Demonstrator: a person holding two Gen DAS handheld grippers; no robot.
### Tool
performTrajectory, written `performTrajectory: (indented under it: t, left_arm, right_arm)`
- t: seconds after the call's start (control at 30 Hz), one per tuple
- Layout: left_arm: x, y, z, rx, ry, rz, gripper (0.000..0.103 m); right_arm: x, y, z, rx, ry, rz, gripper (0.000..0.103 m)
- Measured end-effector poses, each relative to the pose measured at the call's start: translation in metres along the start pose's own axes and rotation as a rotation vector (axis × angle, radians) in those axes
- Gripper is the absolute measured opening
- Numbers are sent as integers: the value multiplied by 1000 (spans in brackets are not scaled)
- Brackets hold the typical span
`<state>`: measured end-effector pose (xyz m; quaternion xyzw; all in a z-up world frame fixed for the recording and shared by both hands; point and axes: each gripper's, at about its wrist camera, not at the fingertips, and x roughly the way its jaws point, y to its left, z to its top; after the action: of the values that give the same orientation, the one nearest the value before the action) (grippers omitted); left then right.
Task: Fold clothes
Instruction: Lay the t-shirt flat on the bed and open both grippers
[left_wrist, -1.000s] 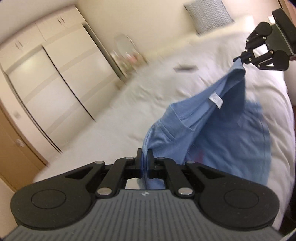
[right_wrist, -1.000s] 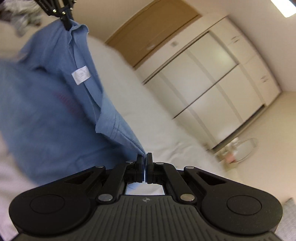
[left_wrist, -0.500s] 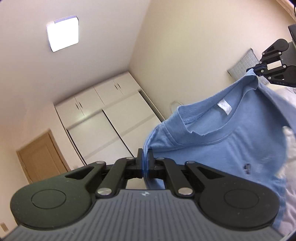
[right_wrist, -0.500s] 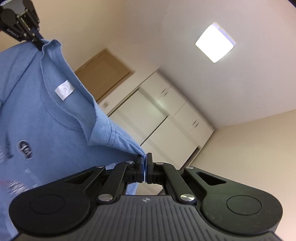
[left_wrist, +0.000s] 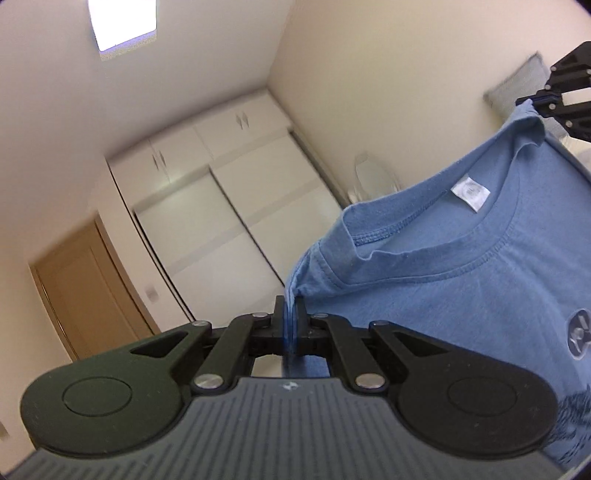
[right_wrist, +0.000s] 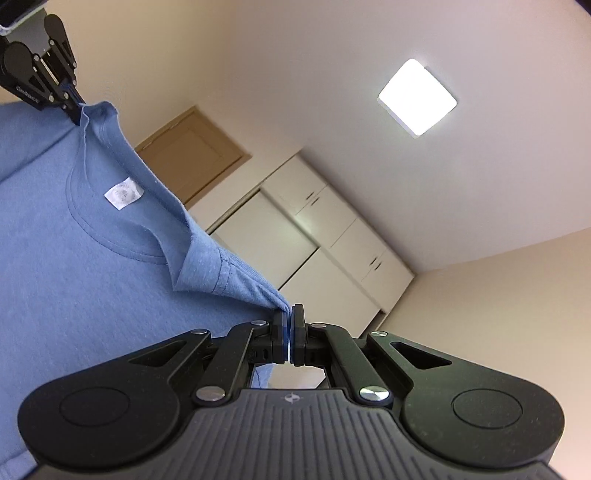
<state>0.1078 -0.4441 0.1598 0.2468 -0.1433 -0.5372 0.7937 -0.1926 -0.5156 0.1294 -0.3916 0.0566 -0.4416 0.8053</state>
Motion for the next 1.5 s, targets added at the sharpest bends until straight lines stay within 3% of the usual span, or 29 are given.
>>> performTrajectory:
  t: [0.3, 0.53, 0.7, 0.83, 0.9, 0.97, 1.13, 1.23, 1.37, 1.5]
  left_arm:
    - [183, -64, -121, -7, 269, -112, 2]
    - [290, -98, -211, 17, 410, -118, 1]
    - [337, -127, -277, 15, 555, -178, 2]
    - [328, -137, -307, 10, 618, -186, 11]
    - [318, -132, -307, -10, 626, -167, 21]
    - [309, -122, -305, -42, 624, -152, 27]
    - [267, -67, -286, -168, 601, -121, 28]
    - [225, -59, -273, -166, 568, -146, 31]
    - [167, -66, -266, -164, 552, -224, 42]
    - [119, -83, -271, -177, 547, -330, 55]
  right_arm:
    - [166, 107, -124, -45, 243, 188, 0]
    - [274, 199, -210, -18, 380, 253, 0]
    - [325, 268, -268, -71, 512, 359, 0]
    - [347, 310, -302, -161, 606, 450, 0]
    - [352, 327, -316, -194, 639, 480, 19]
    - [345, 336, -323, -199, 647, 481, 24]
    - [303, 270, -314, 59, 673, 467, 35]
    - [272, 223, -294, 192, 654, 463, 41]
    - [246, 191, -276, 268, 630, 512, 49]
    - [204, 180, -254, 281, 613, 639, 56]
